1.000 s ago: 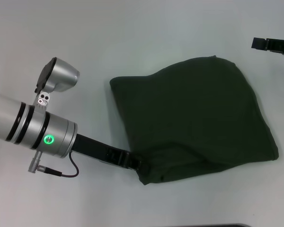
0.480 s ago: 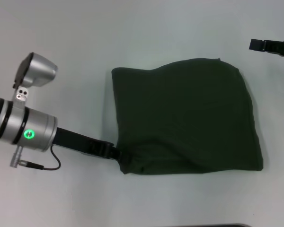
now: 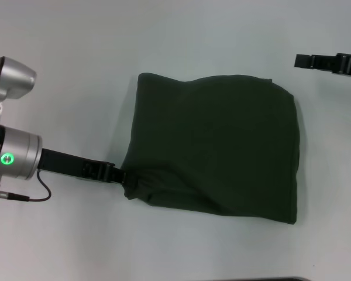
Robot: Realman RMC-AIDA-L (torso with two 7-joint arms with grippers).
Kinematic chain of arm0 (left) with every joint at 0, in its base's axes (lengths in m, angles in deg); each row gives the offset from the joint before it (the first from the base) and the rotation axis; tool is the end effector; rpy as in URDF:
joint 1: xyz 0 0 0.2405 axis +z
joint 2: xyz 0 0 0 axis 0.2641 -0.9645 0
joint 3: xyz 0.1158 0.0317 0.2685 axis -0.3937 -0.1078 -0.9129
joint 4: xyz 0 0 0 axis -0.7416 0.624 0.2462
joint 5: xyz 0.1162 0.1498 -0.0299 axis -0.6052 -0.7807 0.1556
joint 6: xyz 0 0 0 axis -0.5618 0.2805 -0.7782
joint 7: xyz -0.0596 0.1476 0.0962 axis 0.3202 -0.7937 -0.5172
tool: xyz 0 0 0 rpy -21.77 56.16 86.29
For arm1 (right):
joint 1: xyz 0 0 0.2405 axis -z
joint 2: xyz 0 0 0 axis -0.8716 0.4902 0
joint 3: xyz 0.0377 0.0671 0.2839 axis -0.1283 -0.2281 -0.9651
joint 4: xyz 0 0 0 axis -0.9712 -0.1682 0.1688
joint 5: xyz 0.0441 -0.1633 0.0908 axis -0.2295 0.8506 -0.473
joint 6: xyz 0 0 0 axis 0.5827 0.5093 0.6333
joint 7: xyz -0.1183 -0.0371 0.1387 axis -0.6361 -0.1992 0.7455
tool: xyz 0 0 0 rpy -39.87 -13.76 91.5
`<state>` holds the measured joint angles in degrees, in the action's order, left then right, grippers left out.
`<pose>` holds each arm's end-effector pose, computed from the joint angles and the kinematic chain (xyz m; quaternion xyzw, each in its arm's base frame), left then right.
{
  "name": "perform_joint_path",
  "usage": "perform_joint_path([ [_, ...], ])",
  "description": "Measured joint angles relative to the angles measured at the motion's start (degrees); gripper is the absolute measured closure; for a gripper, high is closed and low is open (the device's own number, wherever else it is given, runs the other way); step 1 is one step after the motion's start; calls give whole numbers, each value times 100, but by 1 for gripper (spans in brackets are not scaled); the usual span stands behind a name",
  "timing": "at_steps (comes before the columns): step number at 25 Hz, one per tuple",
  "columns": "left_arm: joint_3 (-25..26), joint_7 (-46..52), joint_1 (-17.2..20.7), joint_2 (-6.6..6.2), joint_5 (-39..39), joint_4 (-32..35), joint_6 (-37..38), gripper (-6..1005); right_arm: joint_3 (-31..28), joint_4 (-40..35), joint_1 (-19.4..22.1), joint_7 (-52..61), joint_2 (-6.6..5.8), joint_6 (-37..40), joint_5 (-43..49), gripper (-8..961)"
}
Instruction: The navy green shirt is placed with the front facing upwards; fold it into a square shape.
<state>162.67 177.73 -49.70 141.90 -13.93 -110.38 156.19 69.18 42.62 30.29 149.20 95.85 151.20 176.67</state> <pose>-0.2885 0.3082 -0.1077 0.8291 0.5555 0.0495 0.0399 0.3283 0.3715 0.0035 -0.8000 0.5167 0.2562 0.1657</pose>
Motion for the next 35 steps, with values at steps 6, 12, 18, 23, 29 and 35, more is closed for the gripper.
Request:
perform_joint_path([
  [6, 124, -17, 96, -93, -6, -49, -6, 983, 224, 9, -98, 7, 58, -100, 0, 641],
  [12, 295, -27, 193, -231, -7, -68, -9, 984, 425, 12, -151, 163, 89, -209, -1, 640],
  [18, 364, -41, 275, -268, -12, -126, 14, 984, 756, 135, -152, 381, 94, -303, 57, 638],
  [23, 354, -62, 292, -268, -13, -139, 22, 983, 785, 326, -84, 412, 94, -302, 105, 571],
  [29, 372, -96, 326, -268, -12, -140, 35, 983, 785, 461, 100, 483, 72, -237, 154, 470],
  [35, 368, -111, 339, -267, -10, -139, 50, 984, 751, 465, 284, 543, 71, -224, 155, 469],
])
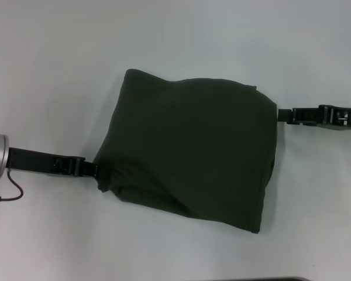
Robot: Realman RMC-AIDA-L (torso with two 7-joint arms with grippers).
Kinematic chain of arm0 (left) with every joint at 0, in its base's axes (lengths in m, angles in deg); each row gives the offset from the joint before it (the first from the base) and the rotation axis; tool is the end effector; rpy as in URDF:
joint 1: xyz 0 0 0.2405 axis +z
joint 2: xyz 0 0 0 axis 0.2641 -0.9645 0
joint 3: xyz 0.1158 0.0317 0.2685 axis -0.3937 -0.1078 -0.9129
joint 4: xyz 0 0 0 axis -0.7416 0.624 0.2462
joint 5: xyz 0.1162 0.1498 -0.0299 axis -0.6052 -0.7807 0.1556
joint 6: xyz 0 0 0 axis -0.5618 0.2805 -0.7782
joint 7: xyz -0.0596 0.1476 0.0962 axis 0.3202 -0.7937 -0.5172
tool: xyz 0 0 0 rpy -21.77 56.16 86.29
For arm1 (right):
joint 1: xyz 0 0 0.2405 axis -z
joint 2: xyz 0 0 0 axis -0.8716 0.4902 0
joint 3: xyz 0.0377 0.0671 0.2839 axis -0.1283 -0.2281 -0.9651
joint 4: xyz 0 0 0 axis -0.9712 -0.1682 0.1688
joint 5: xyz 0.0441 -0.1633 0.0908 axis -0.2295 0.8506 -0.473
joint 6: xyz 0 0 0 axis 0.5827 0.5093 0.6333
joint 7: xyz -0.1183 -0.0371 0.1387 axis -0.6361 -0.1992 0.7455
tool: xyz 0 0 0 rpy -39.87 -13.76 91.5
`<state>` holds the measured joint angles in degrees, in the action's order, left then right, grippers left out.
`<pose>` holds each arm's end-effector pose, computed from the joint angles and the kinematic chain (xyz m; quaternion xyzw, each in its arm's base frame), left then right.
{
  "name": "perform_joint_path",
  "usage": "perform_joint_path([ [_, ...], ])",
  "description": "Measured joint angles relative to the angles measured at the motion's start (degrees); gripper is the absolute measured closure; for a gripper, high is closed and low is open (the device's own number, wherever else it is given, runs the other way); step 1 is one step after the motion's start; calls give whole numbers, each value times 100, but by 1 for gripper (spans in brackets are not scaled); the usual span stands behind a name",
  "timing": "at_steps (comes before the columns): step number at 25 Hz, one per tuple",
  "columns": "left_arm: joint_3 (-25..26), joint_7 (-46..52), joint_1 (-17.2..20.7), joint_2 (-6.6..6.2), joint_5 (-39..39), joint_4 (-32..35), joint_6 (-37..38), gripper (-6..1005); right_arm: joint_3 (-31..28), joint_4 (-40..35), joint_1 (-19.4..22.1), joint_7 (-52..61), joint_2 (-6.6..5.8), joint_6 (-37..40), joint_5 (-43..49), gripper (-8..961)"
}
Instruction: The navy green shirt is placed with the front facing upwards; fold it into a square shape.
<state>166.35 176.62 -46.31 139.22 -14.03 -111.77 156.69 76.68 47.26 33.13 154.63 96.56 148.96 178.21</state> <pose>-0.3165 0.3092 -0.0792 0.8162 0.5738 0.0679 0.0005 0.3511 0.3323 -0.0366 -0.7713 0.5937 0.2002 0.1120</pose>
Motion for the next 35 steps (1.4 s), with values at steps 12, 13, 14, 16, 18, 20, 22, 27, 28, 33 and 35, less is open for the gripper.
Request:
perform_joint_path([
  [12, -9, -55, 21, 0, 1, 0, 81, 985, -13, 325, -119, 24, 145, -399, -31, 470],
  [13, -7, -62, 24, 0, 1, 0, 92, 985, -13, 325, -130, 25, 156, -405, -40, 470],
  [14, -6, -65, 29, 0, 1, 0, 97, 985, -13, 325, -142, 26, 162, -410, -43, 470],
  [16, -10, -69, 34, -4, 1, 0, 106, 985, -13, 326, -163, 28, 163, -420, -45, 470],
  [18, -11, -71, 43, -10, 0, 0, 134, 985, -20, 327, -176, 29, 164, -423, -48, 470],
  [20, -11, -71, 53, -14, 1, 0, 164, 984, -37, 327, -185, 29, 164, -428, -51, 469],
  [22, -8, -72, 69, -20, 0, 0, 193, 984, -67, 327, -198, 28, 165, -455, -54, 469],
  [27, 3, -73, 109, -39, 0, 0, 249, 984, -86, 339, -243, 29, 172, -501, -55, 471],
  [28, 3, -74, 115, -42, 0, 0, 251, 984, -86, 342, -250, 29, 173, -502, -55, 472],
  [33, -25, -88, 139, -47, 0, 0, 258, 984, -86, 375, -302, 39, 177, -545, -54, 473],
  [35, -26, -91, 143, -51, 0, 0, 262, 985, -84, 412, -319, 58, 179, -559, -48, 474],
])
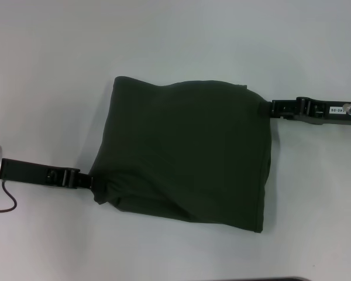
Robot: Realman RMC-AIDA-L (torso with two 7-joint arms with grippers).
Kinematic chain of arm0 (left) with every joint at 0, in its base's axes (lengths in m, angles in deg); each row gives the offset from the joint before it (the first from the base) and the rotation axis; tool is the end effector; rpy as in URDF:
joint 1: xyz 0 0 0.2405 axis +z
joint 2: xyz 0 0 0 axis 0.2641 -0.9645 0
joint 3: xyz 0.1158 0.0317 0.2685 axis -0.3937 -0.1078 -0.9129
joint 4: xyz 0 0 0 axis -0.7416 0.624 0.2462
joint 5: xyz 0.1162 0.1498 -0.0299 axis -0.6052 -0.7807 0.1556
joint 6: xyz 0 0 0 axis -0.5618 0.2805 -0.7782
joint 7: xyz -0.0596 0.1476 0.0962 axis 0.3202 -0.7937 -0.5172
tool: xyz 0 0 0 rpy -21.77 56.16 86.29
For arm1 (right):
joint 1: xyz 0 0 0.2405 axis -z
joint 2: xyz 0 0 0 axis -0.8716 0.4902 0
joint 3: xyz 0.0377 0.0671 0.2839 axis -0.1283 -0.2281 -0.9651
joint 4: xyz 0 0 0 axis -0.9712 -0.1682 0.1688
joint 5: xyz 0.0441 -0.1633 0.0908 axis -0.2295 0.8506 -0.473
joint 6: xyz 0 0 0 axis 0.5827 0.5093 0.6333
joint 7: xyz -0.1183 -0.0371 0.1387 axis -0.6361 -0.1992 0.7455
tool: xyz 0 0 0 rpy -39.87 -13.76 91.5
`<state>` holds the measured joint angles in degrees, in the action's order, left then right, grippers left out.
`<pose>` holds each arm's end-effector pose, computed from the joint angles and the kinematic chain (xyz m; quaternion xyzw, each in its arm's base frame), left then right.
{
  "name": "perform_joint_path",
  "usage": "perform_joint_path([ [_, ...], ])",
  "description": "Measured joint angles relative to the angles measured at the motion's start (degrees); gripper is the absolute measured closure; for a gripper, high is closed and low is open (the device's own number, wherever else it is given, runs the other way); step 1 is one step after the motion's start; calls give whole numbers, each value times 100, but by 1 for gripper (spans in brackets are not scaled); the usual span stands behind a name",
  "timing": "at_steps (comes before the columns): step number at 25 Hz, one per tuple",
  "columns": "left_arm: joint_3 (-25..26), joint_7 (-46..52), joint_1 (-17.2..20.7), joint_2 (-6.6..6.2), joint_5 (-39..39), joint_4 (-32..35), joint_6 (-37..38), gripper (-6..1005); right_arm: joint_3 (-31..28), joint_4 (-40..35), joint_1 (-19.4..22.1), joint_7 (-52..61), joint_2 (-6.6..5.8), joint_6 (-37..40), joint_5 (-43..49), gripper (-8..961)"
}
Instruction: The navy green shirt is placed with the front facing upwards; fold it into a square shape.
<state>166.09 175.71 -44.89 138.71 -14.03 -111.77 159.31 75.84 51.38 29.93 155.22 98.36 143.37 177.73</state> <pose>-0.3215 0.2953 -0.0756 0.8152 0.5753 0.0646 0.0188 0.3382 0.3489 -0.0599 -0.7558 0.6090 0.2107 0.1161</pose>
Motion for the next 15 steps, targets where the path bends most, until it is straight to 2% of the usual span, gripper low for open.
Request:
perform_joint_path([
  [10, 23, -46, -2, -9, 0, 0, 34, 985, -54, 31, 98, 43, -4, 2, -6, 478],
  [15, 21, -71, -11, -4, 0, 0, 34, 985, -160, 39, 105, 49, 79, -16, -6, 480],
])
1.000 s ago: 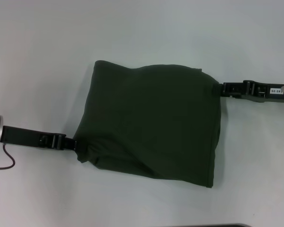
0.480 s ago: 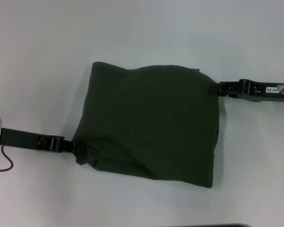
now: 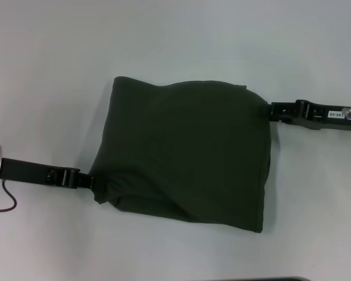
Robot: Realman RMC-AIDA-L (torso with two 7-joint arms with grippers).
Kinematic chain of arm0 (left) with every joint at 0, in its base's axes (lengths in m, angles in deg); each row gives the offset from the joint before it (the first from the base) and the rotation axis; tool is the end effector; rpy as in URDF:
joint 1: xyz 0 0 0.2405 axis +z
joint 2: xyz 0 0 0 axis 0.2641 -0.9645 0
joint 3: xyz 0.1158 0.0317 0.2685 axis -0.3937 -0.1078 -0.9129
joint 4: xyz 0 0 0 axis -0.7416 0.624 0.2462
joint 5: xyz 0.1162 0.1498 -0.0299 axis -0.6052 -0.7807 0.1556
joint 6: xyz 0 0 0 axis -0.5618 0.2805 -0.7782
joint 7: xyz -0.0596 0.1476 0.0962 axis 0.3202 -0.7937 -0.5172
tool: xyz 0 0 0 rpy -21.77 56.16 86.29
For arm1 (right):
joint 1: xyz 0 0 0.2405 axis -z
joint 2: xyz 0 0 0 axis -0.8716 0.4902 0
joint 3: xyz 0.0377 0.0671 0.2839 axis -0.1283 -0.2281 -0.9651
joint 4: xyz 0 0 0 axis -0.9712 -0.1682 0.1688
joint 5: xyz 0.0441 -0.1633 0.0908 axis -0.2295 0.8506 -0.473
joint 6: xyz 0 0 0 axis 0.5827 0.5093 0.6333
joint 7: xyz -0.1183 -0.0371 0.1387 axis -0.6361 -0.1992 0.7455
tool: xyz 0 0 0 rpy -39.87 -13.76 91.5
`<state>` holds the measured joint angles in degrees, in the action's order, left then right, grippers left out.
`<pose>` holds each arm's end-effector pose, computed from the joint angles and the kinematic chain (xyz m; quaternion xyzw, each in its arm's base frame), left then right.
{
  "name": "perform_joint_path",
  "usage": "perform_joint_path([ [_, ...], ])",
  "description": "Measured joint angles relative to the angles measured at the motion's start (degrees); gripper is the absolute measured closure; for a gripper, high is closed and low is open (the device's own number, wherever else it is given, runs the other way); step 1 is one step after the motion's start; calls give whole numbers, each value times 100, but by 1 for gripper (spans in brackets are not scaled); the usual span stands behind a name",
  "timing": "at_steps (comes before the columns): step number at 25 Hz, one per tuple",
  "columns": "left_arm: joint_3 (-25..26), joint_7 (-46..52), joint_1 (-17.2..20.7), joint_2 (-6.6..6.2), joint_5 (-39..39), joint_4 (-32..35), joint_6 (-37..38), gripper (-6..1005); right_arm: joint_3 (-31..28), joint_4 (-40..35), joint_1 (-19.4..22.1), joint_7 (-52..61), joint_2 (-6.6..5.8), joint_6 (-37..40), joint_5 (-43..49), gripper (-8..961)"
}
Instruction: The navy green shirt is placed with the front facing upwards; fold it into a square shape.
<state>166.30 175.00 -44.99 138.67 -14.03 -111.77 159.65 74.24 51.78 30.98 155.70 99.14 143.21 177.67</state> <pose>-0.3205 0.2955 -0.0750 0.8188 0.5698 0.0661 0.0204 0.3413 0.3427 -0.0642 -0.7388 0.6252 0.2236 0.1154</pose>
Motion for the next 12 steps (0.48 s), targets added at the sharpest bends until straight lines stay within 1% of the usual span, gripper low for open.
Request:
perform_joint_path([
  [5, -5, -5, -3, 2, 0, 0, -11, 984, -14, 0, -62, 0, 121, -134, 0, 482],
  [7, -13, -5, -3, 3, 0, 0, -15, 984, -18, 3, -74, 0, 147, -161, 0, 482],
  [12, -26, -7, -11, 10, 0, 0, -34, 984, -102, 7, -58, 0, 145, -152, 0, 484],
])
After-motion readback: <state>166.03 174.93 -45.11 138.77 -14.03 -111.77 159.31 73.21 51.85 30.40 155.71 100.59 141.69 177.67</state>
